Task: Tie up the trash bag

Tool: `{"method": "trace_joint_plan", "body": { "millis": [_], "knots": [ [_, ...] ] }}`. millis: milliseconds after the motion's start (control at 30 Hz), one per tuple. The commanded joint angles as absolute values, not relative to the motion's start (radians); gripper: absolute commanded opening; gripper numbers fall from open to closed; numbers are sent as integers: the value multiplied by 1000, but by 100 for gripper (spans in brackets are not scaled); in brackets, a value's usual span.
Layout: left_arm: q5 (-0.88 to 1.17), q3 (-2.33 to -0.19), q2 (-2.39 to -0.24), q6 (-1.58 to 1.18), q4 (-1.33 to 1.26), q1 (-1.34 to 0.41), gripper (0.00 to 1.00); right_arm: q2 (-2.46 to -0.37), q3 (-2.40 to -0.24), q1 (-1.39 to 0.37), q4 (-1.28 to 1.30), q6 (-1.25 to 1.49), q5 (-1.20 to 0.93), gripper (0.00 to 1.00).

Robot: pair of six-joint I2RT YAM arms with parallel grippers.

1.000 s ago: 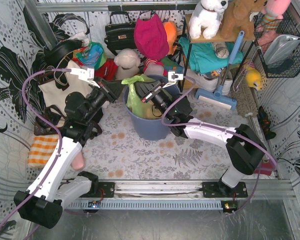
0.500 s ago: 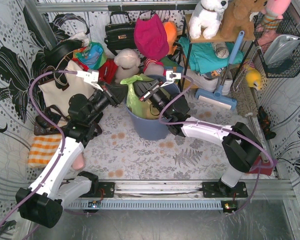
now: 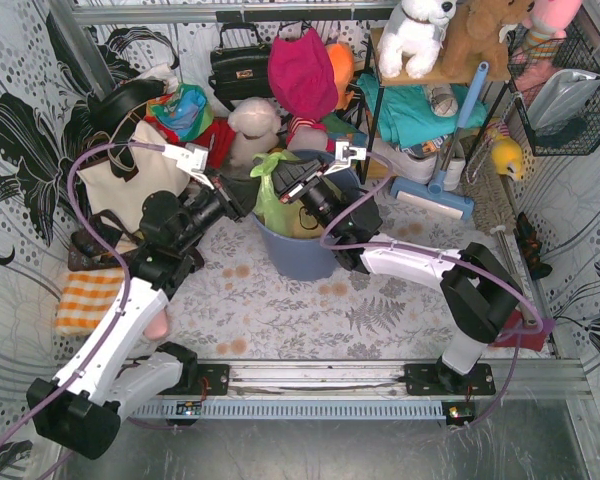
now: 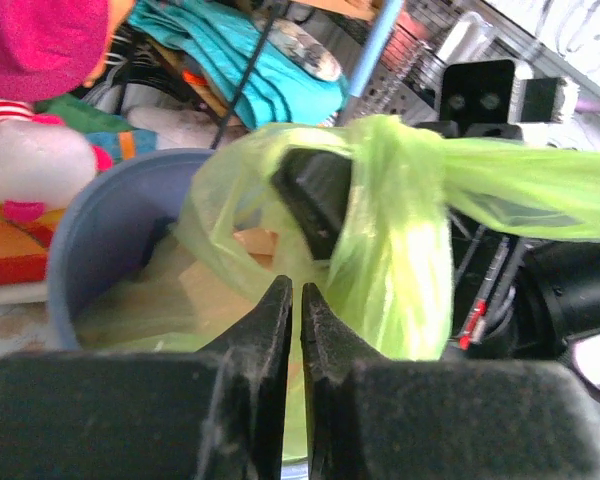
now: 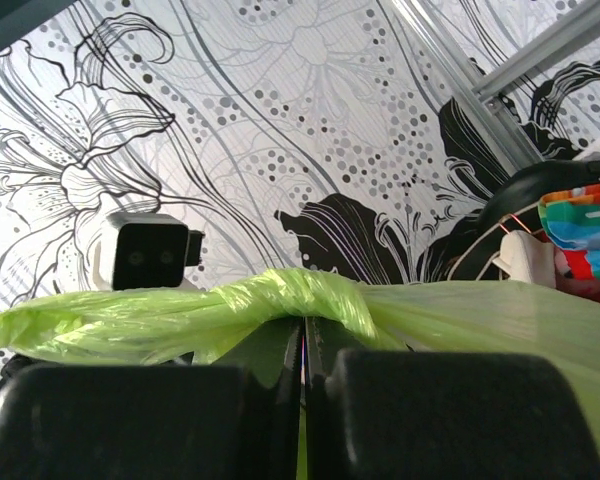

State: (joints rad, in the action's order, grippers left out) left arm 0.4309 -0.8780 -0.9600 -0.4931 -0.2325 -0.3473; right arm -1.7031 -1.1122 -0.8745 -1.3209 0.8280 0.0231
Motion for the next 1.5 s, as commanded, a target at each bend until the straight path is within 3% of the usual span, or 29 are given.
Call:
{"method": "trace_joint_plan", "body": {
  "millis": [0, 333, 767, 1200, 1467],
  "knots": [
    [217, -900, -912, -448, -160, -352, 18, -1703, -1098, -879, -1445, 856, -20, 0],
    [230, -997, -952, -507, -253, -286, 27, -1680, -1062, -879, -1454, 855, -22, 0],
    [489, -1209, -1099, -810, -114, -205, 56, -1660, -1023, -879, -1446, 834, -32, 0],
    [580, -1265, -1123, -813, 79, -203, 69, -1646, -1033, -879, -1441, 825, -31, 0],
    [635, -1227, -1122, -842, 55, -203, 63, -1652, -1043, -879, -1435, 823, -29, 0]
  ]
}}
